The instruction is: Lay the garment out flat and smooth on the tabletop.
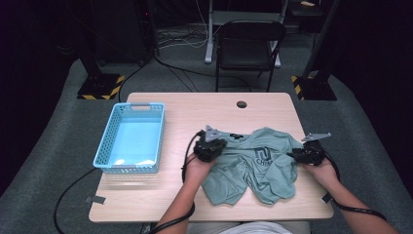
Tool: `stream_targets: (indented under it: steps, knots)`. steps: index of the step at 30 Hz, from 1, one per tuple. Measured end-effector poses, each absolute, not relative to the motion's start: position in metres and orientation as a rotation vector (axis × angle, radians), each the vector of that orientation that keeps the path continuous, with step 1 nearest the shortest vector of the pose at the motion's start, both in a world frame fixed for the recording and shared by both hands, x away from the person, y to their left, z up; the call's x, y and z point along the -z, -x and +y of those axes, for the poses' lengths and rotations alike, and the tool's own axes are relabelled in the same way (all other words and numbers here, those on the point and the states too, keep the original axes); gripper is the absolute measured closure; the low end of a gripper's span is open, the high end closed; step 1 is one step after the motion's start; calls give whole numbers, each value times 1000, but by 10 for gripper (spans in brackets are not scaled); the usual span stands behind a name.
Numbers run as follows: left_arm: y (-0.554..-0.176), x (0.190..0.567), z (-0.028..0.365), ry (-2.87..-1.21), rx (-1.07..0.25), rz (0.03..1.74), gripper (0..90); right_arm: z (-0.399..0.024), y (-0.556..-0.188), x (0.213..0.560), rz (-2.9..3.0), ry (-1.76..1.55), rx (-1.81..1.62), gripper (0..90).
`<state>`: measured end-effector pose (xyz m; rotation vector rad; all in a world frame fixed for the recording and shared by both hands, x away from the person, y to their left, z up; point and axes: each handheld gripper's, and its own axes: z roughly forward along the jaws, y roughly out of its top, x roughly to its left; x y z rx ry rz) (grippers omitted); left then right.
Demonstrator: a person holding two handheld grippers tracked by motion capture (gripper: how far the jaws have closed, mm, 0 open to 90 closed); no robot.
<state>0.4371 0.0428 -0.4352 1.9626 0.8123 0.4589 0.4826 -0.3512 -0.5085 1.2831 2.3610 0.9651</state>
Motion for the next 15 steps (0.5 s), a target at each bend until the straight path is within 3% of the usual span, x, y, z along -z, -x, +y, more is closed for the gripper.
stream_targets:
  steps: [1,4,9,15]
  knots:
    - [-437,434,39,-1965,-475,815,641,-351,-482,509,2359,-1284,-965,577]
    - [-441,434,47,-1936,-543,870,565,-351,-482,509,2352,-1283,-967,578]
    - [-458,456,72,-1929,-514,1032,513,-351,-480,509,2341,-1292,-970,578]
    - [-474,485,66,-2004,-376,1080,458,-351,-479,510,2330,-1285,-974,578]
